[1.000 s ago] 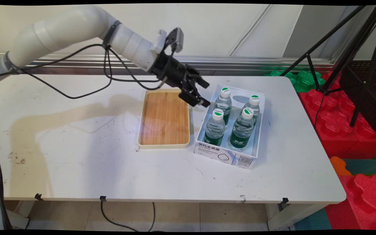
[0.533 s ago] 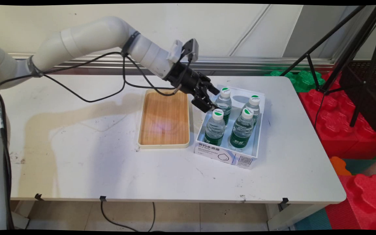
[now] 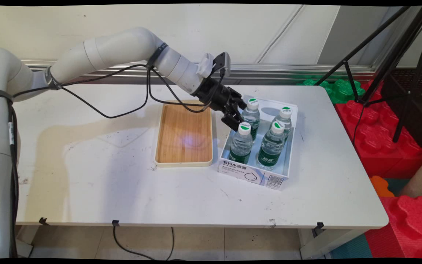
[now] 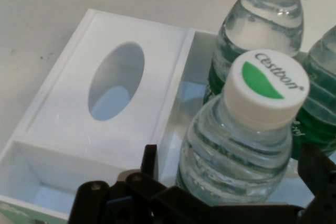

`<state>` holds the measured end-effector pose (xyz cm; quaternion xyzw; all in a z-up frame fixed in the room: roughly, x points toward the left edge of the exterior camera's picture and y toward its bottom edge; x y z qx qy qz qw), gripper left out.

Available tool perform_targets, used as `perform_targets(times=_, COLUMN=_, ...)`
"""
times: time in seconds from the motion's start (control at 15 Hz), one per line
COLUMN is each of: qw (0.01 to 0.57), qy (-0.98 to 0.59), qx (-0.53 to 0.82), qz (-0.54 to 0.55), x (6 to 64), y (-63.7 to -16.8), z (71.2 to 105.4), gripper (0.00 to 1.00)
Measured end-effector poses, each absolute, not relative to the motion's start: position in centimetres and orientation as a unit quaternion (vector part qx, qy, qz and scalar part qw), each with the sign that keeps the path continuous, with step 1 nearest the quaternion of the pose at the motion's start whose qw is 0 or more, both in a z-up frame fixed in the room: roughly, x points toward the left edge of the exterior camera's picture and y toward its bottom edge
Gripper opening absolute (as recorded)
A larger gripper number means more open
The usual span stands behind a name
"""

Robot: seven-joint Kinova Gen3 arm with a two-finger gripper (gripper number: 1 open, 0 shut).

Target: Pick up the green bottle from the white box

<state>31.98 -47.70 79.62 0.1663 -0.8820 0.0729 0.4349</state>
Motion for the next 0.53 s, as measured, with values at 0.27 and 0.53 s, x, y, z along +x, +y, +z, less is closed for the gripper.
perform_targets(times=0.27, qw=0.435, qy=-0.882, qx=0.166, qz=0.073, x=31.59, y=-48.08, z=79.14, gripper=1.0)
perform_targets(times=0.53, qw=0.439, qy=-0.88, qx=0.164, qz=0.075, x=31.19, y=-48.44, z=78.91, gripper=0.0)
